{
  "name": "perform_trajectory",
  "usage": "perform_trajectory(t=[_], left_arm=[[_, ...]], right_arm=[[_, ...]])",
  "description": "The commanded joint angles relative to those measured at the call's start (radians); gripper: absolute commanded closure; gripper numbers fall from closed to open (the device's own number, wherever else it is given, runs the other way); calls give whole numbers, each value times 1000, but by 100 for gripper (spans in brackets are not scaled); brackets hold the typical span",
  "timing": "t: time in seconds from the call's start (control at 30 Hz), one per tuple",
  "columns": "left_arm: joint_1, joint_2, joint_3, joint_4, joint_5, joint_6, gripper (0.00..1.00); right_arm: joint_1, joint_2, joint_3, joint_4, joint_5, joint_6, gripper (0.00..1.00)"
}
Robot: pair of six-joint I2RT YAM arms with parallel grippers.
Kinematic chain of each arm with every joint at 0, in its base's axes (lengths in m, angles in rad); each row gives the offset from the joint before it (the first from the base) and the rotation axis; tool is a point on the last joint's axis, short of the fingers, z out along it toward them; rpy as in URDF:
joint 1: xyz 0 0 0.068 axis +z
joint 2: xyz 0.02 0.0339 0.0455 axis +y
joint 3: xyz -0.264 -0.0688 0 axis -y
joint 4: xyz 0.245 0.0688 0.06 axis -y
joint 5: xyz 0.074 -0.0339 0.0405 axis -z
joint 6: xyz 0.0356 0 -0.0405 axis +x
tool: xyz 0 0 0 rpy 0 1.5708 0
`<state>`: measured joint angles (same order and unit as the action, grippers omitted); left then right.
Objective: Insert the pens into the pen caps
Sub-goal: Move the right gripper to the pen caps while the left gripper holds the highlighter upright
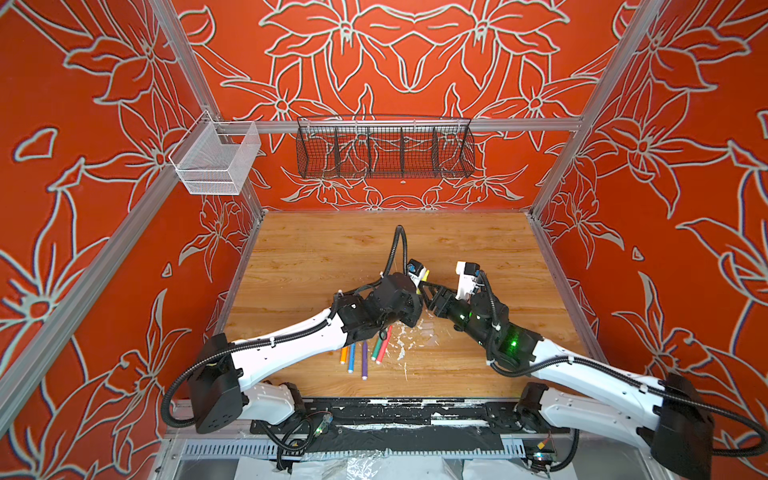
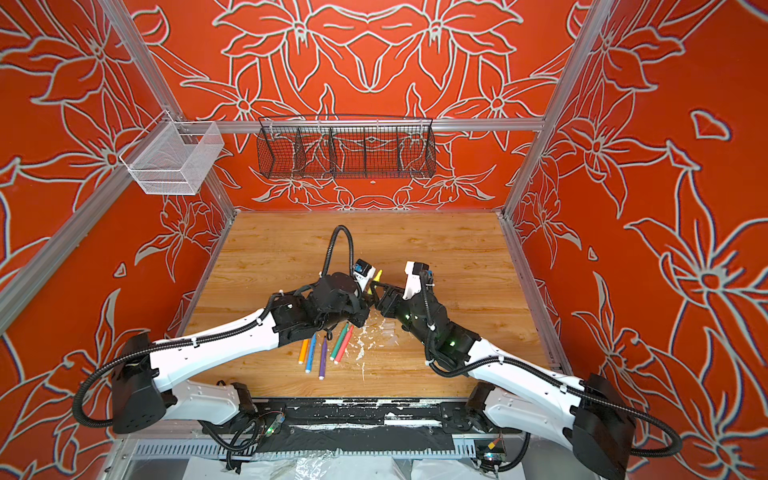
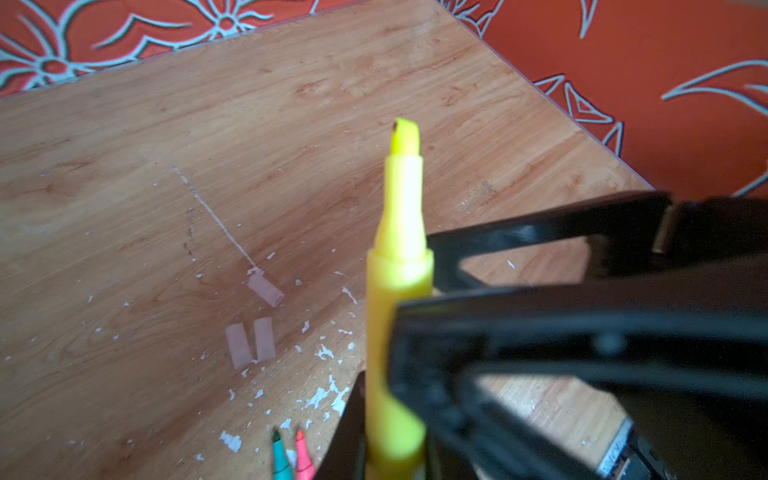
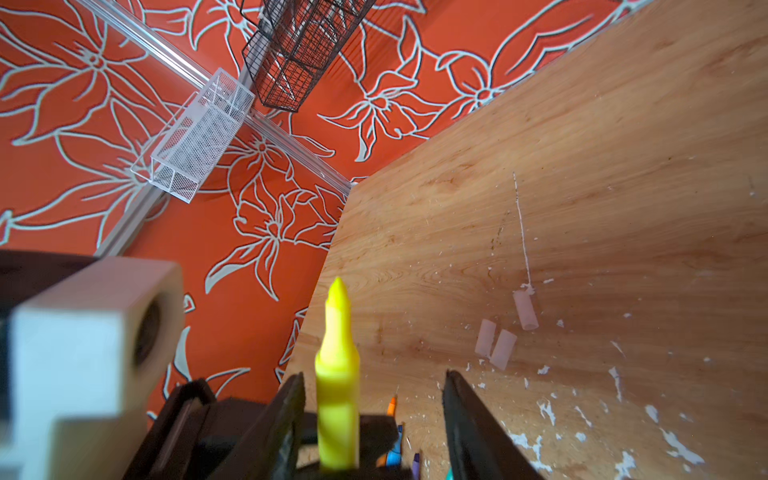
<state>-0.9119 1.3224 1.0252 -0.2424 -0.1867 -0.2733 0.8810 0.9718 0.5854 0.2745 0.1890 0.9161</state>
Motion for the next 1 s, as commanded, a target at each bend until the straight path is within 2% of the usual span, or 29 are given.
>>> perform_trajectory(t=[0.0, 0.1, 0.2, 0.33, 0.57, 0.67, 0.77, 0.9, 0.97], left_arm=[[84, -92, -71, -4, -22, -64, 100], [179, -179, -158, -47, -13, -97, 100], [272, -251, -225, -83, 26, -113, 100], [313, -324, -265, -169, -16, -131, 100], [330, -475, -334, -240, -112, -134, 100], [332, -504, -345, -296, -218, -140, 100], [332, -510, -368, -321, -304, -181, 100], [332, -513, -387, -284, -232, -161, 100], [332, -533, -398, -281, -223, -159, 100]], right_arm=[[6, -75, 46, -195, 83, -71, 39], [6, -133, 57, -345, 156, -116, 35], [6, -129, 105, -478, 190, -164, 34], [4, -44, 175, -588, 173, -193, 34], [3, 273, 324, -638, 14, -239, 37], [-2, 415, 407, -658, -30, -269, 40], [-25, 535, 502, -698, -23, -311, 41], [-90, 705, 660, -790, -64, -368, 43], [-114, 818, 778, -876, -86, -401, 47]])
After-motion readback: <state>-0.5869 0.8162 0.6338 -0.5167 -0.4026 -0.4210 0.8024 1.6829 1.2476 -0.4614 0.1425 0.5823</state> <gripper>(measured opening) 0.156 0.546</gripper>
